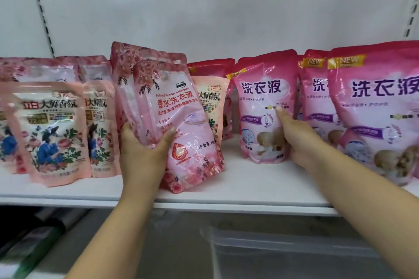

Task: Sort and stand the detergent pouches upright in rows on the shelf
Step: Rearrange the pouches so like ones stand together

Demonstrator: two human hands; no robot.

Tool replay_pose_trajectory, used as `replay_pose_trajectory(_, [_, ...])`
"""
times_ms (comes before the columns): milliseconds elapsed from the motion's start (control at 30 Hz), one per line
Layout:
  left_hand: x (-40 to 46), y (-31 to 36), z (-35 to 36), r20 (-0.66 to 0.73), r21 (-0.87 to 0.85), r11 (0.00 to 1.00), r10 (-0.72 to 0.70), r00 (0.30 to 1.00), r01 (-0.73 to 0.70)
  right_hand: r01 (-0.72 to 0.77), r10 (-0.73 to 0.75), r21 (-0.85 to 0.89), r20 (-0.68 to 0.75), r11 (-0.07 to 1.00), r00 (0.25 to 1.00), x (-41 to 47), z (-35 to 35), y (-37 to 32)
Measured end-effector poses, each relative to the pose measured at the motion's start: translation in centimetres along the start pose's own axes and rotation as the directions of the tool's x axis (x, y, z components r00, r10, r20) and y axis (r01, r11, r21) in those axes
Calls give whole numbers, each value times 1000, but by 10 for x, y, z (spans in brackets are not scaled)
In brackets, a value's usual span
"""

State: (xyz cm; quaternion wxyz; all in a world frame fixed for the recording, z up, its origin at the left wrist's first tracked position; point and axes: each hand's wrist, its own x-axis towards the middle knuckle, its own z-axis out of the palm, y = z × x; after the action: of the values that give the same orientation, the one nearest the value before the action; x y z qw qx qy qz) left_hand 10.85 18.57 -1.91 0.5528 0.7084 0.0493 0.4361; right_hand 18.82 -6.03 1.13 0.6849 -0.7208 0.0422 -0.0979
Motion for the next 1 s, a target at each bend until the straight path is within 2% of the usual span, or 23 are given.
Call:
replay_pose_trajectory(100, [4,-2,-2,-11,12,1000,3,1000,-3,19,-18,-28,48,999,999,-3,-7,3])
replay_pose_trajectory(200, [5,-7,-3,-6,6,1000,-1,1000,1,16,-16,12,10,1000,1000,-3,-10,9])
replay_pose_trajectory(300, [2,-8,-1,3,-3,1000,-18,1000,18,30,-28,-57,36,998,999,-10,-7,10])
replay_pose_trajectory(400, [2,-7,-1,-2,-20,1000,-11,1000,11,51,-48,-214,20,976,999,-28,-4,1])
replay_pose_trajectory(467, [2,-6,-1,0,-30,1000,-9,1000,9,103,-102,-390,24,915,995,-45,-10,1])
replay_pose_trajectory(533, [1,-3,0,0,-38,999,-18,1000,18,217,-243,-571,31,792,970,-66,-17,-1])
replay_pose_trajectory(567, [0,-1,1,1,-50,998,-28,1000,28,294,-339,-593,38,749,940,-76,-18,-4])
replay_pose_trajectory(600, [0,1,1,-4,-60,997,-47,999,46,380,-429,-578,57,722,901,-83,-15,-8])
replay_pose_trajectory(667, [0,5,1,-4,-90,991,-98,995,97,451,-445,-485,136,749,885,-87,2,-14])
replay_pose_trajectory(733, [-2,9,-1,-3,-155,977,-149,989,147,347,-290,-289,222,892,931,-82,30,-20])
replay_pose_trajectory(800, [-3,11,-7,-29,-207,964,-178,984,168,197,-157,-112,296,974,942,-78,55,-23])
replay_pose_trajectory(867, [-2,14,-15,-84,-238,960,-171,982,147,153,-128,-55,317,987,940,-70,75,-21])
replay_pose_trajectory(1000, [4,19,-24,-191,-206,979,-51,980,11,127,-133,42,231,991,964,-63,87,-18])
